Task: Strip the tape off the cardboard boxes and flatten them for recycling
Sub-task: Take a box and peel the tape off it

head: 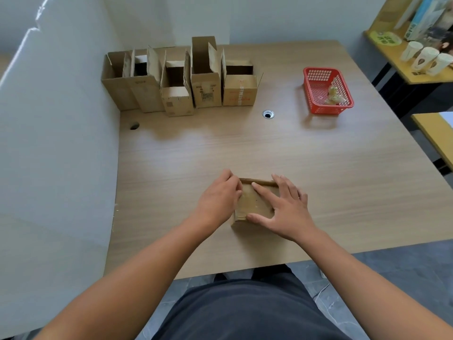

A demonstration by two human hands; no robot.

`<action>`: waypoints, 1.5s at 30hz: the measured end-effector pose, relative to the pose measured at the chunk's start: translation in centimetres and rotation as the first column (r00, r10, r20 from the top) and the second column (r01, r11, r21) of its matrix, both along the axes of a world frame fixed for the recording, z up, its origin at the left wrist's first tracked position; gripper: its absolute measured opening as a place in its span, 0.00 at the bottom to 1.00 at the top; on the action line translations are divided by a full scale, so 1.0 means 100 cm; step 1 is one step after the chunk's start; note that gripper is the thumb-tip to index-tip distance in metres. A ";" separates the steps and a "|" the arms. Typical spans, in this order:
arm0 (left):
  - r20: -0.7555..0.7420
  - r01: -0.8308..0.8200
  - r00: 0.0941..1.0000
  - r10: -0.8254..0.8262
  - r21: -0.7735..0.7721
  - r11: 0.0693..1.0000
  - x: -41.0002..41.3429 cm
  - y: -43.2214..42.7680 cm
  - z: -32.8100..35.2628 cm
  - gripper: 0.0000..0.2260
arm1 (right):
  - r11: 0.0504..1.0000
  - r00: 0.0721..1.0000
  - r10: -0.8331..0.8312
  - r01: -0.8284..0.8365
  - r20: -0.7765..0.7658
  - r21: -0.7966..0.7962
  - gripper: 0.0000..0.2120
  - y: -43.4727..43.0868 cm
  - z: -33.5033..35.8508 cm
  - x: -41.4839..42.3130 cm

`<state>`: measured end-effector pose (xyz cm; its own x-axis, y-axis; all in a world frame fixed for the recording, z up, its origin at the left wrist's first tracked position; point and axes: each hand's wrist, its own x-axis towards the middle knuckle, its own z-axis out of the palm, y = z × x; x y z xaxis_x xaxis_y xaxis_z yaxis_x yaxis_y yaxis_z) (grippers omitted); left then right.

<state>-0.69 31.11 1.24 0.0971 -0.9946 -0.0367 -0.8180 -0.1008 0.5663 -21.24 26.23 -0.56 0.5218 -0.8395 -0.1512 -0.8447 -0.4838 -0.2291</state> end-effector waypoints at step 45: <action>-0.129 0.192 0.968 -0.215 -0.166 0.967 0.015 0.002 -0.003 0.03 | 0.999 0.998 -0.004 0.002 0.063 0.036 0.47 0.003 0.001 0.001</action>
